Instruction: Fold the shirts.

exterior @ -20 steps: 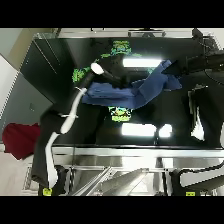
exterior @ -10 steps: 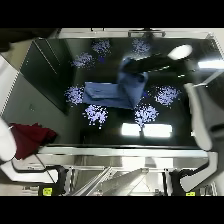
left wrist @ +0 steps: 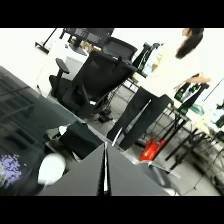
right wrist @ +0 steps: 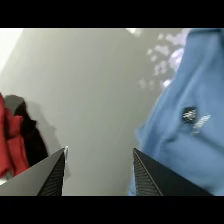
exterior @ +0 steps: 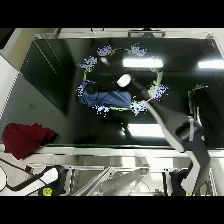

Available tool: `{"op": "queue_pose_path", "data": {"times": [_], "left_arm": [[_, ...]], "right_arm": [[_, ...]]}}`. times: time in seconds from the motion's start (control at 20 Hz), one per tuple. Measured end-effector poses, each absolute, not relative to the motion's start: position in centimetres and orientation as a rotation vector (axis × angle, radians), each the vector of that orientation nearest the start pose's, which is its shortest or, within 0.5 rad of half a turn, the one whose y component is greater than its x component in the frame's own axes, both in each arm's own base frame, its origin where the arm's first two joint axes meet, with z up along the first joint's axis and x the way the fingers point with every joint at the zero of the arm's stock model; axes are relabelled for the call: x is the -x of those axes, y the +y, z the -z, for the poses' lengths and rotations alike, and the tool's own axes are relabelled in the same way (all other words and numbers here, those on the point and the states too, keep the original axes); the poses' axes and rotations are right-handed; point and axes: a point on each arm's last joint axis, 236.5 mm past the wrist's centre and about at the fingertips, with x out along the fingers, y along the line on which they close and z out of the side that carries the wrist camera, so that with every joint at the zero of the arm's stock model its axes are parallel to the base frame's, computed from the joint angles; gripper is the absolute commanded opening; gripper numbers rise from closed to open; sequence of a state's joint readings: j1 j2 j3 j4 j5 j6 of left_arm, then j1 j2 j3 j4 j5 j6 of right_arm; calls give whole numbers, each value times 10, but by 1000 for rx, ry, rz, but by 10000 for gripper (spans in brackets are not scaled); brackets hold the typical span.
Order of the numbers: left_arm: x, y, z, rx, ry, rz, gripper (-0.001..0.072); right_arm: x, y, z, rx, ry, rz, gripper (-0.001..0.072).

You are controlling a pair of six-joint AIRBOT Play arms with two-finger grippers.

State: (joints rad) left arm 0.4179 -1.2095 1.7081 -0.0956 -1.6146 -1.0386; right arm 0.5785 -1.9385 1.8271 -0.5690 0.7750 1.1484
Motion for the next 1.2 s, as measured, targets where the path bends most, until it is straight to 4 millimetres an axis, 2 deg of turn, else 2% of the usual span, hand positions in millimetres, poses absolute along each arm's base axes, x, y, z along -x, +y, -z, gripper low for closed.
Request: {"op": "queue_pose_path", "data": {"times": [0.1,0.2,0.35,0.4,0.5,0.6,0.7,0.8,1.0,1.1,1.15,1.2], "left_arm": [[-318,-114,-413,534,293,1212,31],[-318,-112,-405,560,299,1211,31],[-321,-110,-393,588,312,1202,31],[-321,-110,-391,597,314,1202,31],[-323,-109,-386,607,317,1200,31],[-324,-108,-384,609,317,1199,31],[-325,-108,-383,610,316,1198,31],[-325,-108,-382,611,315,1196,31],[-326,-108,-382,612,316,1196,30],[-326,-108,-382,612,316,1195,31],[-326,-108,-382,612,316,1196,31],[-326,-108,-382,612,316,1196,31]], "right_arm": [[-467,412,-79,-336,886,-998,462],[-481,350,-83,-319,952,-919,462],[-495,261,-56,-337,1107,-746,461],[-496,240,-44,-357,1152,-698,461],[-496,212,-14,-387,1240,-628,461],[-492,203,15,-414,1315,-599,461],[-487,207,45,-447,1385,-595,461],[-481,223,67,-502,1434,-624,460],[-474,258,87,-606,1458,-715,448],[-474,271,89,-642,1448,-746,80],[-475,278,86,-660,1433,-771,14],[-477,285,81,-678,1408,-801,13]]}}
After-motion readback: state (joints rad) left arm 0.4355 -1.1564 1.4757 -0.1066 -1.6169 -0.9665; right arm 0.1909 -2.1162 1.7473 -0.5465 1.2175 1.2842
